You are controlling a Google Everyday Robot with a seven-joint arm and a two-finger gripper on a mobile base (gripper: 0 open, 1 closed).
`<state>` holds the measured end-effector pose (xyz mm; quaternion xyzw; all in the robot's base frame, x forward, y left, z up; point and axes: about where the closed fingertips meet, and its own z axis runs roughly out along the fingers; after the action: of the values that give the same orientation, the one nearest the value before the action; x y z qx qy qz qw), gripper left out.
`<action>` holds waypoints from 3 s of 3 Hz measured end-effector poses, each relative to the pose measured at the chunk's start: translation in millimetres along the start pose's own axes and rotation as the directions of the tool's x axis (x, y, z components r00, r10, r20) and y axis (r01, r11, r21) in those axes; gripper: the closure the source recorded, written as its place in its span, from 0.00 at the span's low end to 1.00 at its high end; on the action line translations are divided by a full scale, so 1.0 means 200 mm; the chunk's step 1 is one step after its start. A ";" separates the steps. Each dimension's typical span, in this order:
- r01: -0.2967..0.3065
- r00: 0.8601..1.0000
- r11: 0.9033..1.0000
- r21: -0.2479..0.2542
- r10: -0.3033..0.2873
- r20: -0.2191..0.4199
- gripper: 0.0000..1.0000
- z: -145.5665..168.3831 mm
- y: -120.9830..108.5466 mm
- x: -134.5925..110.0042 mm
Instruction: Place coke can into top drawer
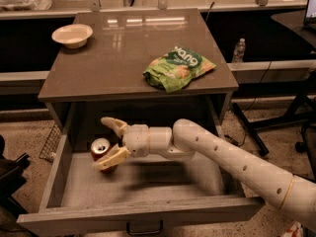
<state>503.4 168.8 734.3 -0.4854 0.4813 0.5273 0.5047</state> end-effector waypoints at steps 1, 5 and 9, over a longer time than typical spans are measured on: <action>0.000 1.000 1.000 -0.004 0.000 0.000 0.00 0.01 0.00 0.00; -0.046 0.980 0.993 0.112 0.066 -0.186 0.00 -0.40 0.10 -0.21; -0.037 0.963 0.737 0.675 0.206 -0.171 0.00 -1.05 -0.17 -0.77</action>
Offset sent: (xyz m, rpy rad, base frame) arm -0.0010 0.0015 0.0005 0.0005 -0.0005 0.0035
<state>546.0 -49.8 873.1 -0.2995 0.7244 0.2917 0.5482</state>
